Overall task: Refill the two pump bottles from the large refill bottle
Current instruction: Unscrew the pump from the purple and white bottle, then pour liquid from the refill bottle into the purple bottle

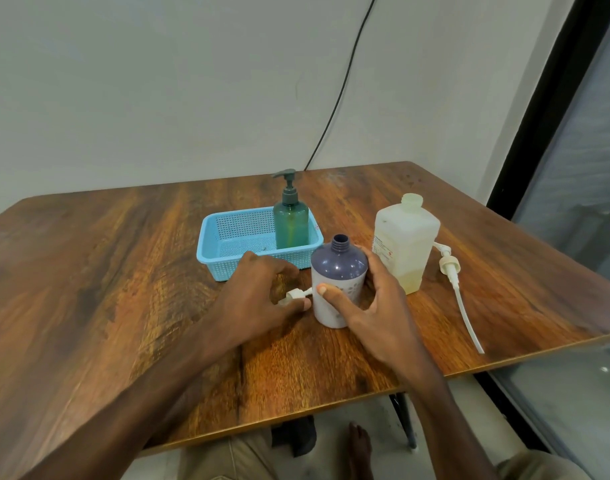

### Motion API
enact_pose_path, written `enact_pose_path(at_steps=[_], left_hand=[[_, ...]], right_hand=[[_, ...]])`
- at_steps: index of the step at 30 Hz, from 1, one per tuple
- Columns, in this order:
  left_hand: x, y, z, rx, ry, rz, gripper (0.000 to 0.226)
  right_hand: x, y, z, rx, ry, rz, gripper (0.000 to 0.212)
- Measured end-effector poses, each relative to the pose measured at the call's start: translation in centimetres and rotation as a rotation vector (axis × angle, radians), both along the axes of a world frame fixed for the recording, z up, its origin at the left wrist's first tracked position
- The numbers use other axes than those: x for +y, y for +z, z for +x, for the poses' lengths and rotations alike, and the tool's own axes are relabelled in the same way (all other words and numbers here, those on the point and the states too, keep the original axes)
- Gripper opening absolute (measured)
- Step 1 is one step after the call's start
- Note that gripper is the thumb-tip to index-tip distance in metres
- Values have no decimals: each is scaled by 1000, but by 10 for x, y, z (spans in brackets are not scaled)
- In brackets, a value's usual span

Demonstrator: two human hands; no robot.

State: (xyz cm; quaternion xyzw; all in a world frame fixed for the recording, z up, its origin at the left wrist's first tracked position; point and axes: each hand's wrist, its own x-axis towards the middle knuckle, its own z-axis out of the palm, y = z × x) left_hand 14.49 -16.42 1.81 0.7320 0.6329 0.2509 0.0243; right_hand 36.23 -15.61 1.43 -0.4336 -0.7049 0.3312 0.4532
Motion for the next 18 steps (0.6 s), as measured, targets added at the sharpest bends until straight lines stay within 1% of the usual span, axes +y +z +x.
enact_pose_path(at_steps=[4,7,9,11,13,15,16,17,18], left_hand=[[-9,13,10,-86,-154,29,85],[-8,22,25,-167,-233,22,94],[-5,26,35,-224,-286,9,94],[-1,30,45,-272,-352,6,89],[2,30,53,-311,-403,16,82],[4,29,58,-350,-420,7,81],[5,28,59,-361,-415,2,83],[7,27,60,-362,-401,0,85],[8,27,60,-358,-379,0,87]], right_hand=[[2,5,3,-14,31,-6,68],[3,8,11,-34,44,-15,67],[2,10,18,-48,46,-19,66],[2,9,25,-47,51,-17,66],[2,7,32,-48,57,-37,78],[-1,6,41,-36,61,-71,91],[-3,7,46,-7,52,-90,92],[-6,9,51,36,26,-102,89],[-9,12,57,86,-26,-97,79]])
